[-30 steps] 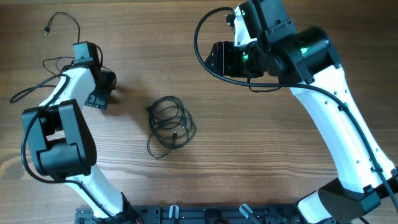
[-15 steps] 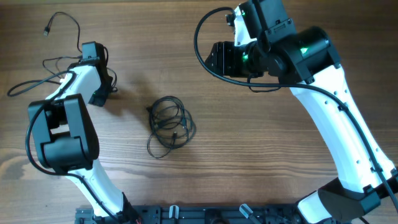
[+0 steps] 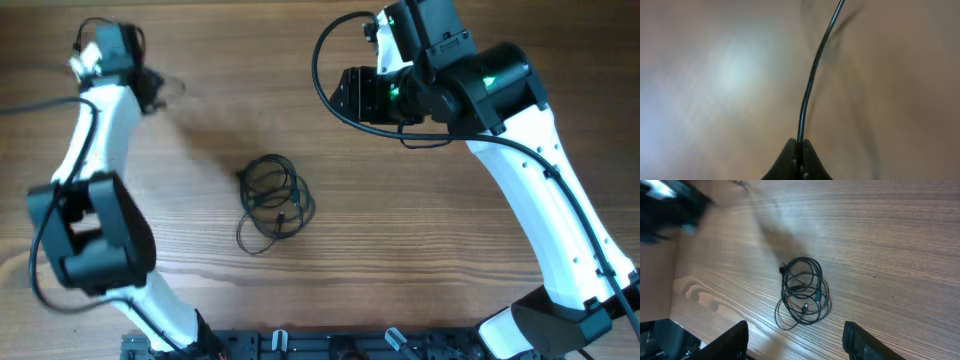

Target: Untangle cables

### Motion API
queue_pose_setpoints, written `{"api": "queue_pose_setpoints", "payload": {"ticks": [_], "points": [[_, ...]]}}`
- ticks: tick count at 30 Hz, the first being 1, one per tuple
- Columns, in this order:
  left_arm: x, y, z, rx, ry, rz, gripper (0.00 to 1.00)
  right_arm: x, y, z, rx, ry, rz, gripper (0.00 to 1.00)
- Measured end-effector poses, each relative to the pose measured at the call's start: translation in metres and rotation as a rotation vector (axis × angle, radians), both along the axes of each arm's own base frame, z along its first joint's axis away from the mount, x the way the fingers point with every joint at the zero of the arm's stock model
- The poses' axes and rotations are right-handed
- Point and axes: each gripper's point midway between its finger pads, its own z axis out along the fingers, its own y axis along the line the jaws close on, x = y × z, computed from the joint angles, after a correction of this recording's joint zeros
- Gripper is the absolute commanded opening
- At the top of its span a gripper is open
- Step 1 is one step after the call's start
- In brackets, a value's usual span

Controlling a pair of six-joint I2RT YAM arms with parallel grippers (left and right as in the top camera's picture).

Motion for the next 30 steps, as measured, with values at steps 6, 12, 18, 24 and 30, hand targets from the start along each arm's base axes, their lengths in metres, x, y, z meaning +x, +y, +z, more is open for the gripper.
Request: {"api": "queue_pose_setpoints", "payload": {"ticks": [6, 12, 18, 24, 30], "points": [[0.033, -0.113, 0.231, 0.224, -0.535, -0.546, 0.04, 0.002, 0.001, 0.001, 0.005, -0.009, 0.0, 0.62], [0.009, -0.253, 0.28, 0.169, -0.745, -1.012, 0.04, 0.0, 0.0, -0.023, -0.024, 0.04, -0.001, 0.6], [0.019, -0.245, 0.281, 0.143, -0.778, -1.0, 0.04, -0.001, -0.001, -0.033, -0.034, 0.057, -0.001, 0.57], [0.095, -0.144, 0.205, 0.172, -0.693, -0.737, 0.04, -0.006, -0.004, -0.036, -0.049, 0.084, -0.001, 0.57], [0.096, 0.089, 0.115, 0.427, -0.457, -0.19, 1.0, -0.017, -0.01, -0.043, -0.078, 0.136, -0.001, 0.6]]}}
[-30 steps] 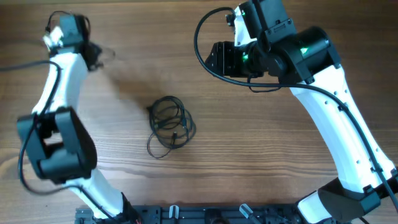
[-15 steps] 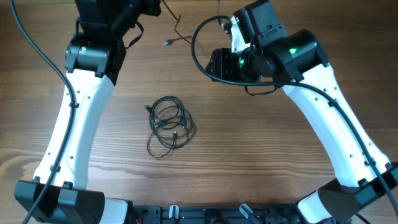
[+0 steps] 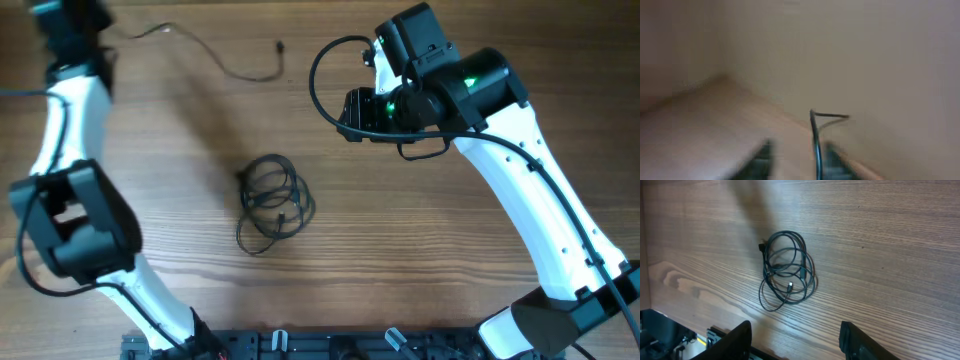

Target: Untangle cables

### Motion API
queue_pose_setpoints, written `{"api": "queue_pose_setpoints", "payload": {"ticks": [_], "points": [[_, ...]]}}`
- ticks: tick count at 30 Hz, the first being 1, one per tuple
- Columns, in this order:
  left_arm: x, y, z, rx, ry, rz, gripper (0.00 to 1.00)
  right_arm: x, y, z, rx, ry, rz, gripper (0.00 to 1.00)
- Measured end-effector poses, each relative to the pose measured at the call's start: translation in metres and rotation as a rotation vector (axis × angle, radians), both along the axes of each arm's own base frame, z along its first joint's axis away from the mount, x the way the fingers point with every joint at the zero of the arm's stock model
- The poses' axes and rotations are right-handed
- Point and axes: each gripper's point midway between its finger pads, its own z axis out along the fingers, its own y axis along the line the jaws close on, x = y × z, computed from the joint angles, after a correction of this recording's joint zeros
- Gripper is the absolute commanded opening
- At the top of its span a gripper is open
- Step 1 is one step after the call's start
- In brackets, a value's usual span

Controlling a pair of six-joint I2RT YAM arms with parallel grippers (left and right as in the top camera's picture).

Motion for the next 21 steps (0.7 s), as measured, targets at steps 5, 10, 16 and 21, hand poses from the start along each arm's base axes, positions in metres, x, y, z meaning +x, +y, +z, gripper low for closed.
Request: {"api": "queue_pose_setpoints", "payload": {"ticks": [5, 10, 16, 21], "points": [[-0.065, 0.11, -0.03, -0.051, 0.113, 0.188, 1.0, 0.009, 0.005, 0.005, 0.024, -0.043, 0.0, 0.6], [-0.054, 0.054, -0.065, -0.208, 0.217, -0.069, 0.88, 0.01, 0.006, 0.006, 0.027, -0.048, 0.001, 0.6], [-0.011, -0.096, -0.075, -0.285, 0.269, -0.431, 1.0, 0.005, 0.014, 0.006, 0.029, -0.05, 0.025, 0.61], [-0.006, -0.164, -0.127, -0.192, 0.449, -0.437, 1.0, 0.0, 0.02, 0.006, 0.029, -0.049, 0.044, 0.64]]}}
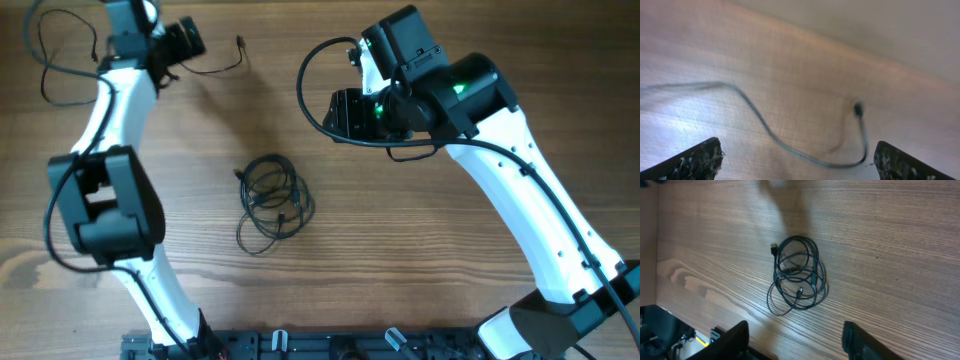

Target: Untangle cables

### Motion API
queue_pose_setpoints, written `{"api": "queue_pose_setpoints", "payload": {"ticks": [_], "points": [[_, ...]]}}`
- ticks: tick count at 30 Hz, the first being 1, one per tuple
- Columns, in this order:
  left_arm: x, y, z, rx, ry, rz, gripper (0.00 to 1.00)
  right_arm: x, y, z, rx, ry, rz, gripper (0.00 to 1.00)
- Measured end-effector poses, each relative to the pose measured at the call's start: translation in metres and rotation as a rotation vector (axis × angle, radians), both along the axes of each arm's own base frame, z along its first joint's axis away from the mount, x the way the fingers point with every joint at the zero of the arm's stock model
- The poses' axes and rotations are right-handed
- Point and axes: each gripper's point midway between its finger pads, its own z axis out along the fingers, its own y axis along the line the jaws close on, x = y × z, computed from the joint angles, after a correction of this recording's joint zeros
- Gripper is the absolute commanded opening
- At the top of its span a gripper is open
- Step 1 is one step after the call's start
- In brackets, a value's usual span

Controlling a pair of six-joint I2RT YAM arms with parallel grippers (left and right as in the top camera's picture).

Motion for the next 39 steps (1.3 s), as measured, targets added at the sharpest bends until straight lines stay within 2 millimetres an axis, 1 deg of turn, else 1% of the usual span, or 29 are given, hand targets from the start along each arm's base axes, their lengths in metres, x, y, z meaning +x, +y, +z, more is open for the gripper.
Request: {"api": "queue_pose_setpoints", "payload": {"ticks": [2, 3, 5, 6, 8, 9, 11, 13, 16, 18, 20, 21, 23, 24, 25, 26, 27, 29, 31, 34, 36, 37, 38, 39], "points": [[-0.01, -0.008, -0.029, 0.012, 0.093, -0.008, 1.0, 0.0, 0.0, 0.0, 0.0, 0.0, 0.0, 0.64], [-0.014, -0.013, -0.038, 0.011, 0.122, -0.016, 1.0, 0.0, 0.0, 0.0, 0.0, -0.001, 0.0, 0.64], [-0.014, -0.025, -0.039, -0.012, 0.125, -0.05, 1.0, 0.001, 0.001, 0.001, 0.003, -0.005, 0.0, 0.64], [-0.013, -0.037, -0.038, -0.042, 0.121, -0.086, 1.0, 0.002, 0.001, 0.001, 0.005, -0.009, 0.0, 0.64], [-0.013, -0.053, -0.038, -0.051, 0.119, -0.14, 1.0, 0.002, 0.001, 0.001, 0.006, -0.01, 0.0, 0.64], [-0.013, -0.071, -0.039, -0.049, 0.117, -0.198, 1.0, 0.002, 0.001, 0.001, 0.006, -0.01, 0.0, 0.64], [-0.014, -0.088, -0.043, 0.022, 0.113, -0.32, 1.0, 0.002, 0.001, 0.001, 0.006, -0.01, 0.0, 0.64], [-0.012, -0.099, -0.044, 0.106, 0.091, -0.417, 0.99, 0.002, 0.001, 0.001, 0.006, -0.01, 0.0, 0.64], [-0.001, -0.094, -0.038, 0.206, 0.042, -0.453, 0.99, 0.003, 0.002, 0.002, 0.008, -0.013, 0.0, 0.65], [0.006, -0.091, -0.041, 0.248, 0.021, -0.464, 1.0, 0.003, 0.002, 0.002, 0.01, -0.016, 0.0, 0.65], [0.008, -0.089, -0.054, 0.263, 0.031, -0.471, 1.0, 0.003, 0.002, 0.002, 0.01, -0.017, 0.0, 0.65], [0.009, -0.088, -0.064, 0.27, 0.042, -0.471, 0.99, 0.003, 0.002, 0.002, 0.01, -0.017, 0.0, 0.65], [0.01, -0.084, -0.088, 0.287, 0.071, -0.462, 0.92, 0.003, 0.002, 0.002, 0.01, -0.017, 0.0, 0.65], [0.011, -0.082, -0.097, 0.299, 0.08, -0.457, 0.84, 0.003, 0.002, 0.002, 0.01, -0.016, 0.0, 0.65], [0.012, -0.081, -0.101, 0.308, 0.081, -0.459, 0.7, 0.003, 0.002, 0.002, 0.01, -0.016, 0.0, 0.65], [0.014, -0.079, -0.1, 0.324, 0.075, -0.457, 0.49, 0.003, 0.002, 0.002, 0.01, -0.017, 0.0, 0.65], [0.015, -0.078, -0.099, 0.333, 0.068, -0.459, 0.36, 0.003, 0.002, 0.002, 0.01, -0.017, 0.0, 0.65], [0.019, -0.077, -0.096, 0.344, 0.052, -0.455, 0.04, 0.004, 0.002, 0.002, 0.01, -0.017, 0.0, 0.65], [0.019, -0.076, -0.096, 0.354, 0.05, -0.448, 0.04, 0.004, 0.002, 0.002, 0.01, -0.017, 0.0, 0.65], [0.025, -0.067, -0.091, 0.361, 0.034, -0.382, 0.04, 0.003, 0.002, 0.002, 0.01, -0.016, 0.0, 0.64], [0.031, -0.062, -0.085, 0.323, 0.005, -0.314, 0.04, 0.003, 0.002, 0.002, 0.009, -0.015, 0.0, 0.65], [0.035, -0.057, -0.079, 0.288, -0.02, -0.26, 0.04, 0.003, 0.002, 0.002, 0.009, -0.015, 0.0, 0.64], [0.038, -0.051, -0.07, 0.248, -0.044, -0.206, 0.06, 0.003, 0.002, 0.002, 0.009, -0.015, 0.0, 0.64], [0.041, -0.043, -0.056, 0.204, -0.078, -0.145, 0.2, 0.003, 0.002, 0.002, 0.009, -0.015, 0.0, 0.64]]}}
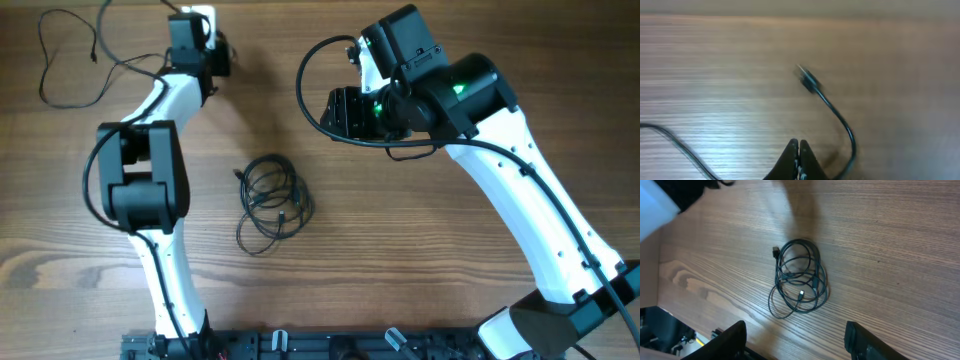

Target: Untangle cables

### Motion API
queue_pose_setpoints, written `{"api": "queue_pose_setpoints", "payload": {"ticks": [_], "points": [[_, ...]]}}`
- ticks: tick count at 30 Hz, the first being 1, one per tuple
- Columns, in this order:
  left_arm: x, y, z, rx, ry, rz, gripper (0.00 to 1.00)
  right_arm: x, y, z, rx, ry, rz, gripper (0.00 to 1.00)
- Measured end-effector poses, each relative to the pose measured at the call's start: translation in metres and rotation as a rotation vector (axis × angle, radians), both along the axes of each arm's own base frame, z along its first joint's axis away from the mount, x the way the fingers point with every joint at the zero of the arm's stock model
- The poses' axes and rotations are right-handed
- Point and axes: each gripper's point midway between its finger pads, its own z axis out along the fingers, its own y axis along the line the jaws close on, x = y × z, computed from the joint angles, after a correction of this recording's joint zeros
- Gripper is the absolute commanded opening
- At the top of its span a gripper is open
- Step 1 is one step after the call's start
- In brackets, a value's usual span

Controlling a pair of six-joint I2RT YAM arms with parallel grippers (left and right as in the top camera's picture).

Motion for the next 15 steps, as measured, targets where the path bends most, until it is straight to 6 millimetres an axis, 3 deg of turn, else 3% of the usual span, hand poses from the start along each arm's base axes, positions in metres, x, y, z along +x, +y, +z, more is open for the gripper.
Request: {"api": "queue_pose_setpoints", "payload": {"ticks": [1, 2, 4, 6, 9, 12, 15], "points": [[0.002, 0.006, 0.016, -0.032, -0.034, 0.031, 0.59, 0.0, 0.0, 0.0, 0.0, 0.0, 0.0, 0.64], [0.003, 0.011, 0.035, -0.068, -0.067, 0.044, 0.73, 0.0, 0.0, 0.0, 0.0, 0.0, 0.0, 0.64], [-0.002, 0.015, 0.063, -0.092, -0.084, 0.023, 0.83, 0.0, 0.0, 0.0, 0.0, 0.0, 0.0, 0.64], [-0.009, 0.006, 0.055, -0.069, -0.035, -0.03, 0.87, 0.0, 0.0, 0.0, 0.0, 0.0, 0.0, 0.64], [-0.015, -0.017, 0.02, -0.006, 0.047, -0.142, 0.88, 0.0, 0.0, 0.0, 0.0, 0.0, 0.0, 0.64], [-0.019, -0.024, -0.019, 0.051, 0.113, -0.217, 0.86, -0.001, 0.0, 0.0, -0.002, 0.003, 0.0, 0.65], [-0.021, -0.022, -0.044, 0.1, 0.146, -0.258, 0.72, 0.0, 0.0, 0.0, -0.001, 0.002, 0.0, 0.64]]}}
